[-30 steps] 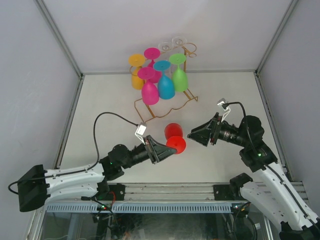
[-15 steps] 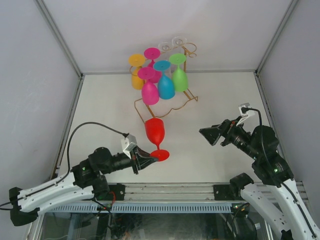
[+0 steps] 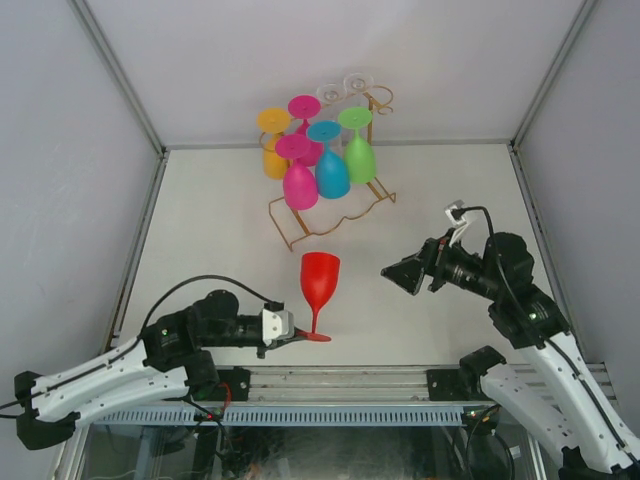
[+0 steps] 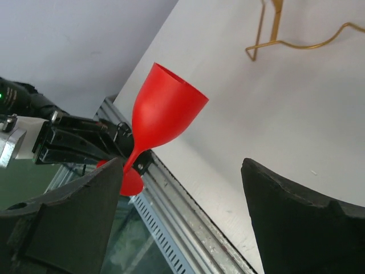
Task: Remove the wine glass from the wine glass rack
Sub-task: Place the wine glass at the center of the board.
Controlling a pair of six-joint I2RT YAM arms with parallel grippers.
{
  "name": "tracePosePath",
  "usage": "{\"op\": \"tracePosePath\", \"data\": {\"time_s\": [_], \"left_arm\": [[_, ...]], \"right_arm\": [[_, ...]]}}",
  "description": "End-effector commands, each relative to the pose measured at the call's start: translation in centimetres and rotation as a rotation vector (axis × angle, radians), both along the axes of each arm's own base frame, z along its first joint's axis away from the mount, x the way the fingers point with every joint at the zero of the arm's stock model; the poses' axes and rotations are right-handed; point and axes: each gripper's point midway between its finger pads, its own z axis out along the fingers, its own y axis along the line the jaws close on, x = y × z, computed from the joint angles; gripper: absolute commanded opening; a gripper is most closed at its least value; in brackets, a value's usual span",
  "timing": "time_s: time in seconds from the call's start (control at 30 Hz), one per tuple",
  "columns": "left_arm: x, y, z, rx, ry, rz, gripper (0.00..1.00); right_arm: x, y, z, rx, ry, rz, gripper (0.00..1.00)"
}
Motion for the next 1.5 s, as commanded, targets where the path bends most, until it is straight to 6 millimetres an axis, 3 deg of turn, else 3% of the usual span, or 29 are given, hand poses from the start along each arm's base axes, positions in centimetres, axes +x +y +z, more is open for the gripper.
{"op": "tracePosePath", "data": {"time_s": [0.0,0.17,0.37,0.57,0.8,0.93,1.07,1.23,1.47], "left_arm": [[-0.4,0.1,2.2,-0.018,-0.164,-0.116,0.0],[-0.8,0.0,1.9,-0.024,-0.269,-0.17,0.0],[0.6,-0.4,-0.1,0.073,-0.374,-0.093,0.0],[-0.2,-0.5,-1.7,0.146,-0.395,-0.125,0.0],[-0.9,-0.7,-3.1,0.201,-0.429,-0.168,0.0],[-1.1,-0.8,-3.4,0.218,-0.425,-0.18,0.0],[-1.0,-0.7,-3.4,0.225,-0.425,-0.173,0.0],[-0.7,-0.4,-3.6,0.241,-0.442,-0.162,0.0],[0.0,0.5,-4.3,0.27,-0.481,-0.146,0.0]], "right_arm": [[-0.7,2.1,1.1,0.076,-0.009,0.15,0.84],[-0.7,3.6,0.7,0.129,0.09,0.225,0.84],[0.4,4.2,-0.5,0.132,0.168,0.212,0.81],[0.8,5.2,-0.2,0.182,0.138,0.237,0.81],[2.5,6.8,-1.5,0.238,0.183,0.247,0.81],[1.8,8.0,-0.7,0.258,0.148,0.308,0.79],[-0.5,8.8,-0.6,0.243,0.155,0.449,0.75],[-2.2,8.8,-1.5,0.192,0.19,0.527,0.69],[-4.7,8.7,-1.0,0.194,0.156,0.658,0.57]]}}
